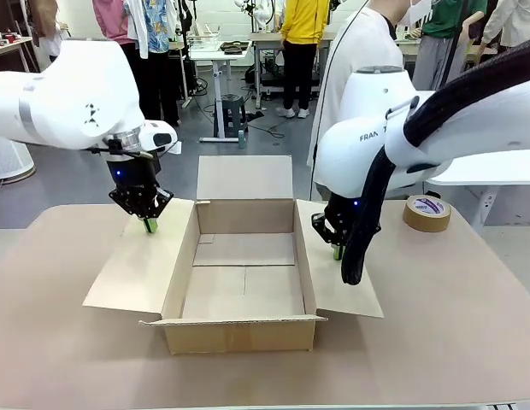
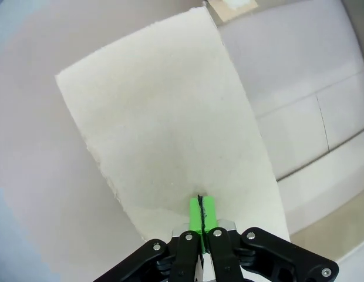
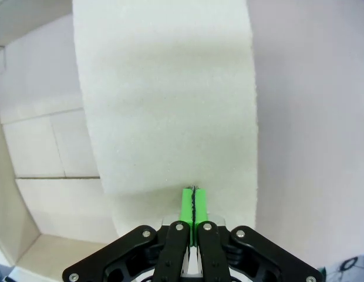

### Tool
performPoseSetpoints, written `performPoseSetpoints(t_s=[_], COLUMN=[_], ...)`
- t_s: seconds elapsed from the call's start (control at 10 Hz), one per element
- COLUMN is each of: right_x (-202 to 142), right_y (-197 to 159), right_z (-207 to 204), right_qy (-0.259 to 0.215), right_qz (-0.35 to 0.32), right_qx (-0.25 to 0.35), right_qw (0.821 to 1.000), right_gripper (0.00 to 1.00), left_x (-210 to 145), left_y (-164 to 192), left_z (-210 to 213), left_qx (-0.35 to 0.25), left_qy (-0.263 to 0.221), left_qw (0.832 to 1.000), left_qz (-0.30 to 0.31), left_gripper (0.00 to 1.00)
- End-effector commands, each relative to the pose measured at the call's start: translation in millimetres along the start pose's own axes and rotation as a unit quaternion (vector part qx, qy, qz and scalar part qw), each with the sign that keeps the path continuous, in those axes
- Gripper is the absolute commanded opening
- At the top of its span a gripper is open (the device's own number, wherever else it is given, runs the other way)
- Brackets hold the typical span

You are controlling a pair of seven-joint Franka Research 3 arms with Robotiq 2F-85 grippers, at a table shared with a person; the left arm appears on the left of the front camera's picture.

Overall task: Wrap the clocks to prevent damage.
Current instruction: Open the side flaps of the Package Box.

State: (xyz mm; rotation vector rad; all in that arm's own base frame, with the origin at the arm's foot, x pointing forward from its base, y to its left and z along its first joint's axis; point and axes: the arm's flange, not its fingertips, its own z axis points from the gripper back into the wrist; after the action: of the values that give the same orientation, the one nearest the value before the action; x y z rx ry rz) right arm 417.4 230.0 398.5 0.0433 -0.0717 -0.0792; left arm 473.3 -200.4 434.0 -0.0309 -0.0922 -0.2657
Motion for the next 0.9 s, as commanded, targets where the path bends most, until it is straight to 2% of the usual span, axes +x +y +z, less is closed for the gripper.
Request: performPoseSetpoints(t_s=[0.0, 0.4, 0.8], right_x=[-5, -6, -2], right_y=[0, 1, -2], right_z=[-10, -19, -14], right_qy=[-0.006, 0.002, 0.003], right_qz=[-0.014, -0.018, -0.004], right_qx=[0.013, 0.012, 0.001], right_qw=[1.0, 1.0, 1.0], right_gripper=[0.01, 0.01, 0.01], left_x=[-16, -20, -20], left_y=[0, -4, -2], left_z=[-8, -26, -28], left_qx=[0.03, 0.04, 0.032], left_qy=[-0.016, 0.004, -0.004], left_qw=[0.999, 0.999, 0.998], left_qz=[0.026, 0.027, 0.046], left_gripper=[0.0, 0.0, 0.0])
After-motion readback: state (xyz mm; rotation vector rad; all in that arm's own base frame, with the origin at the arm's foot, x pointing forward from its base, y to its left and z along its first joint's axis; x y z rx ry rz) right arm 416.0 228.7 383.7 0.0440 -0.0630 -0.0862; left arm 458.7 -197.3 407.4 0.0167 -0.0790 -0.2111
